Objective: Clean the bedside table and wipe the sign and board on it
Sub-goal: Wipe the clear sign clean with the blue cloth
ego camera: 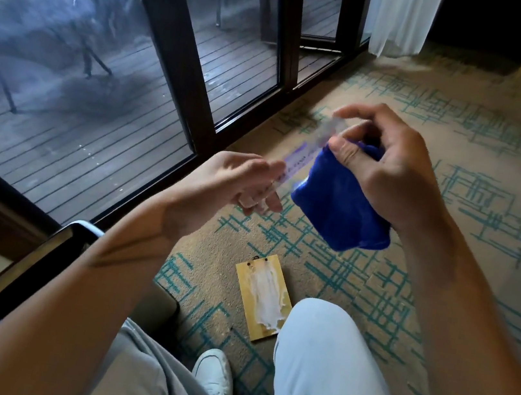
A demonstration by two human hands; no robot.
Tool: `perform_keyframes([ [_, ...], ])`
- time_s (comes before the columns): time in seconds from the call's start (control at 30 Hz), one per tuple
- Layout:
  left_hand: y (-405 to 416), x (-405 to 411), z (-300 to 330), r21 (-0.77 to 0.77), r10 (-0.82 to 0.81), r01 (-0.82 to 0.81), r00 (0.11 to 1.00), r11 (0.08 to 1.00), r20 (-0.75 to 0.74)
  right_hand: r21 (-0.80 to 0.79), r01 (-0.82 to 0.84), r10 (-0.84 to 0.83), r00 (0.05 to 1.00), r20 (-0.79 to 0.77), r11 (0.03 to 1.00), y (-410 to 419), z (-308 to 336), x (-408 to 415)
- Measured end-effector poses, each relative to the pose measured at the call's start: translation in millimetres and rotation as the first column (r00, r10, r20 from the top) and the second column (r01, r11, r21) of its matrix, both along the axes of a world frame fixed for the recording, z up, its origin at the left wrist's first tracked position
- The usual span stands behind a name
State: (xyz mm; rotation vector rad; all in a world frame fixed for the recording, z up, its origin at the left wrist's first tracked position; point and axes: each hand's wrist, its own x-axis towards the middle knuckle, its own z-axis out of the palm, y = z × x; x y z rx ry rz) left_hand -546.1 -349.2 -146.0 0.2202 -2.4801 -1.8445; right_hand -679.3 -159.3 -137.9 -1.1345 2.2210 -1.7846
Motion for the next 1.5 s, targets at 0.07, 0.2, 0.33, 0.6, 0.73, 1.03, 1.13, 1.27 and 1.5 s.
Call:
perform_keyframes([
  [0.07,-3.6,-2.4,-5.1,0.257,-0.066,0.062,0.998,0.964,0.007,-0.104,0.082,-0.067,0.988,0.137,0.991,1.0,-0.2,-1.4],
  [0.2,-17.3,-4.7,-10.2,0.673,-0.117,0.072,0.993,0.737,0.022,-0.263,0.286,-0.122,0.855,0.503,0.921,-0.5,-8.0,-7.7],
  [0.33,-32.8,-2.5,-15.7,0.731,-0.297,0.2,0.955,0.653,0.004,-0.312,0.252,0.05,0.7,0.712,0.916,-9.9,-23.4,-20.1],
  [0.6,-34.7,-7.0,-21.6,0.763,-0.511,0.323,0.86,0.56,0.011,-0.426,-0.157,0.381,0.77,0.513,0.891,-39.9,14.7,-31.8],
  [0.73,-31.4,-8.6,-18.8,0.758,-0.589,0.366,0.807,0.539,0.029,-0.357,-0.426,0.556,0.637,0.533,0.831,-55.2,18.9,-31.9],
  [1.03,-37.4,-10.5,-27.7,0.726,-0.518,0.294,0.85,0.622,0.099,-0.488,-0.298,0.564,0.563,0.604,0.82,-24.2,-9.3,-49.3],
  [1.13,-48.0,-10.8,-29.4,0.716,-0.399,0.208,0.911,0.667,0.107,-0.516,-0.092,0.477,0.544,0.691,0.852,-18.3,-27.6,-49.1],
  [1.27,-56.2,-15.6,-21.8,0.657,-0.151,0.066,0.986,0.751,0.073,-0.47,0.096,0.357,0.522,0.775,0.878,-18.9,-66.6,-38.8],
  [1.5,-75.0,3.8,-40.7,0.559,-0.054,-0.017,0.992,0.829,0.111,-0.374,0.083,0.268,0.559,0.785,0.924,-20.8,-112.8,-15.6],
])
